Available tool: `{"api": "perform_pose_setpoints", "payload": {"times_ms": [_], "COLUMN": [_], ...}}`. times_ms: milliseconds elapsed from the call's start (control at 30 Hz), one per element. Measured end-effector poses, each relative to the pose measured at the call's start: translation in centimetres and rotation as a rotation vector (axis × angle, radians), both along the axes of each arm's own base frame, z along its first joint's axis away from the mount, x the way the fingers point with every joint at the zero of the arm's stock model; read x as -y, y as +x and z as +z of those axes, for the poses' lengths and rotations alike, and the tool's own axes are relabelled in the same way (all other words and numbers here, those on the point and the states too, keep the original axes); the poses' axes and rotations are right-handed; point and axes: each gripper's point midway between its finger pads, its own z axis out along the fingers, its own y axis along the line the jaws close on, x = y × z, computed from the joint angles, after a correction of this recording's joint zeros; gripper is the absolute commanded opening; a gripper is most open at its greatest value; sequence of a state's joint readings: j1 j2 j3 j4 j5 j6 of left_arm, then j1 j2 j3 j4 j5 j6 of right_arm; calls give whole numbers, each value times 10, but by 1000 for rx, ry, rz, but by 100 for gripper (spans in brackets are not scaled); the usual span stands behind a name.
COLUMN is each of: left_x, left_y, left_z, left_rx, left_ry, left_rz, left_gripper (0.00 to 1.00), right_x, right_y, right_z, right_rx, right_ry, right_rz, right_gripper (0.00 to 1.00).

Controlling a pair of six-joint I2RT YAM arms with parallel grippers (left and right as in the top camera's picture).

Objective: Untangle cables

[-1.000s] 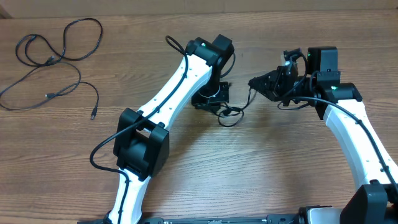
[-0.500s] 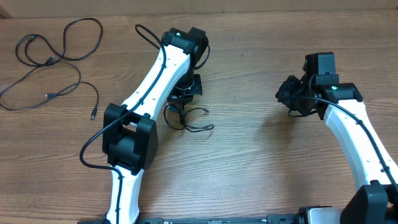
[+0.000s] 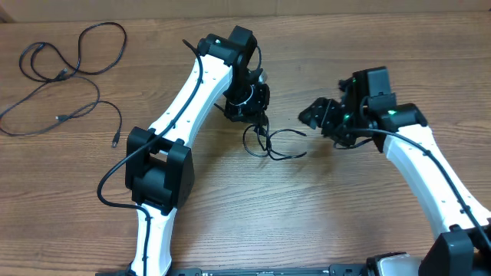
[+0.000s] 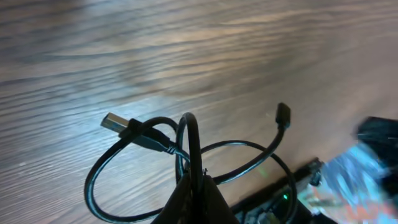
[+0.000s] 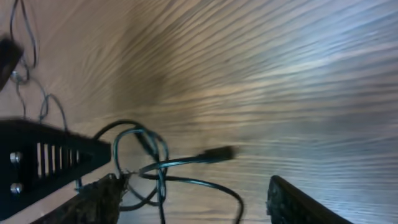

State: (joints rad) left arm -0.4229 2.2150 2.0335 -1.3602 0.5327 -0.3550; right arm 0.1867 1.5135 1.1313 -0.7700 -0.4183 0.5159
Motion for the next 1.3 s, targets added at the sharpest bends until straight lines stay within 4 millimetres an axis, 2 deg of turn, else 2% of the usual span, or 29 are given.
{"api": "perform_pose_setpoints", "payload": {"times_ms": [133, 200, 300, 467, 633, 767, 833, 900, 1033, 1200, 1267, 1300], "left_x": [4, 3, -1, -2, 10, 17, 21, 25, 28, 28, 25, 23], "left_y": [-1, 0, 3, 6, 2, 0, -1, -3, -4, -4, -2, 0], "left_z": [3, 4, 4, 4, 14, 19, 24, 28, 31, 31, 30, 30], "left_rx": [-12, -14, -17, -28, -69, -87, -102, -118, -127, -127, -122, -119], "left_ry": [-33, -38, -41, -42, -122, -171, -207, -241, -261, -263, -256, -253], "left_rz": [0, 5, 21, 54, 70, 67, 65, 63, 61, 62, 69, 75], "left_gripper": [4, 4, 4, 4, 4, 4, 4, 4, 4, 4, 4, 4], "right_x": [-30, -35, -35, -30, -29, -30, -30, -31, -30, -21, -16, -14], "right_y": [-18, -25, -33, -50, -52, -51, -48, -46, -46, -51, -57, -61], "right_z": [-1, -4, -8, -17, -18, -18, -17, -16, -17, -23, -26, -27], "right_rx": [-3, -15, -1, -12, 14, 0, -1, 1, -10, -44, -72, -94], "right_ry": [-2, -16, -57, -114, -132, -124, -117, -111, -110, -161, -182, -185], "right_rz": [119, 148, 224, 347, 404, 372, 348, 330, 314, 295, 296, 294], "right_gripper": [91, 91, 86, 85, 79, 72, 66, 51, 31, 20, 8, 6]}}
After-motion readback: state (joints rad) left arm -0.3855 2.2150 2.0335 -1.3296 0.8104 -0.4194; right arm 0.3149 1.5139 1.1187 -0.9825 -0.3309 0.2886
